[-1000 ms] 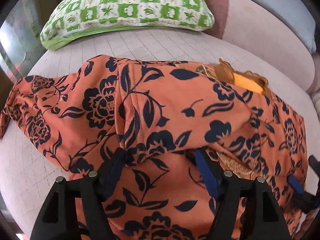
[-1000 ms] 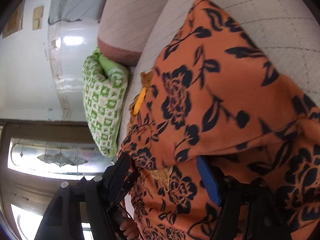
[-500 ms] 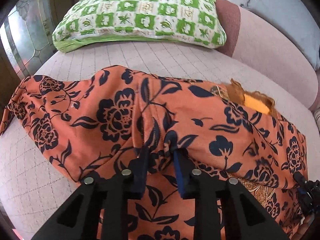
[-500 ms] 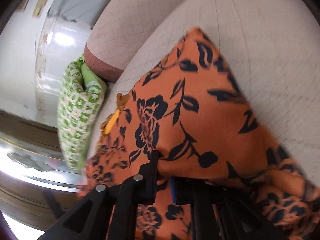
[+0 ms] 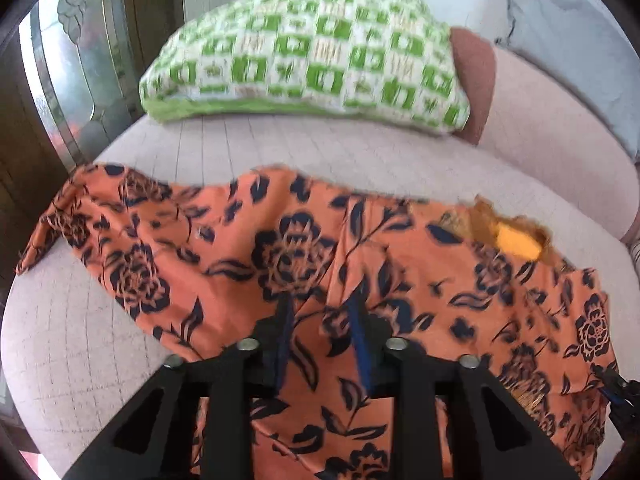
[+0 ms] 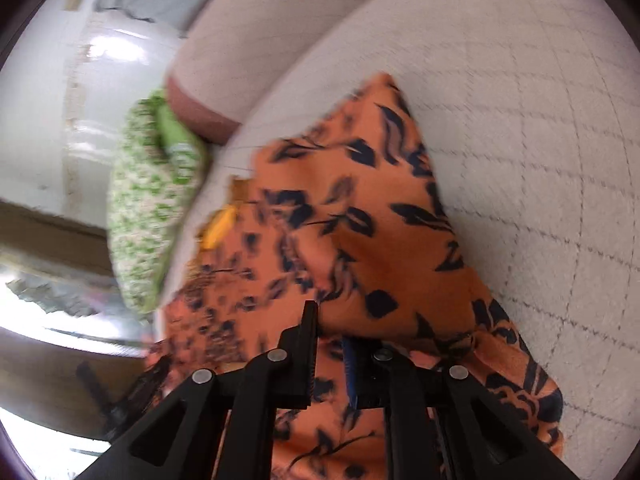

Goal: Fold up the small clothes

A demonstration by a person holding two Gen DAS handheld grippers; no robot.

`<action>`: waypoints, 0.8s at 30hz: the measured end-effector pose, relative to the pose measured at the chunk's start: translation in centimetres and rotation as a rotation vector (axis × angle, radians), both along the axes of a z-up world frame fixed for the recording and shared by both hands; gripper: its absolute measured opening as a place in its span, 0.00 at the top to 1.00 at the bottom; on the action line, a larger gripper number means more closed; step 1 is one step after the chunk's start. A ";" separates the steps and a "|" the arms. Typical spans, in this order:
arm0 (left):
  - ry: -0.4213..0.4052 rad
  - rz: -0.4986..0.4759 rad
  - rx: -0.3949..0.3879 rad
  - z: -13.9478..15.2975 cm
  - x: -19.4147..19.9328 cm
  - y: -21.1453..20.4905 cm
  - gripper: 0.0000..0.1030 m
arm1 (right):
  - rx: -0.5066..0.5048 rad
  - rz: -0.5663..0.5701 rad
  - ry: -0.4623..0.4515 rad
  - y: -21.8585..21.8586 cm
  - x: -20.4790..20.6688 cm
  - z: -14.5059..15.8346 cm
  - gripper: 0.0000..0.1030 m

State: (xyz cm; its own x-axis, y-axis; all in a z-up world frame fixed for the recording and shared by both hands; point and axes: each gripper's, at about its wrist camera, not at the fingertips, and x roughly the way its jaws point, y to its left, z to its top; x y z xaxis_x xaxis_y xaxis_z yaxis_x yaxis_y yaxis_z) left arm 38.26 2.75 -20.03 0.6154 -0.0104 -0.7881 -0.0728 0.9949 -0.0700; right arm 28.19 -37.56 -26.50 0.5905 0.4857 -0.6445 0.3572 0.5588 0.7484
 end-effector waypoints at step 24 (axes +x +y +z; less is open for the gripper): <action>0.111 0.010 0.129 -3.1 1.5 -2.2 0.36 | -0.146 0.014 0.002 -1.2 3.6 -0.7 0.85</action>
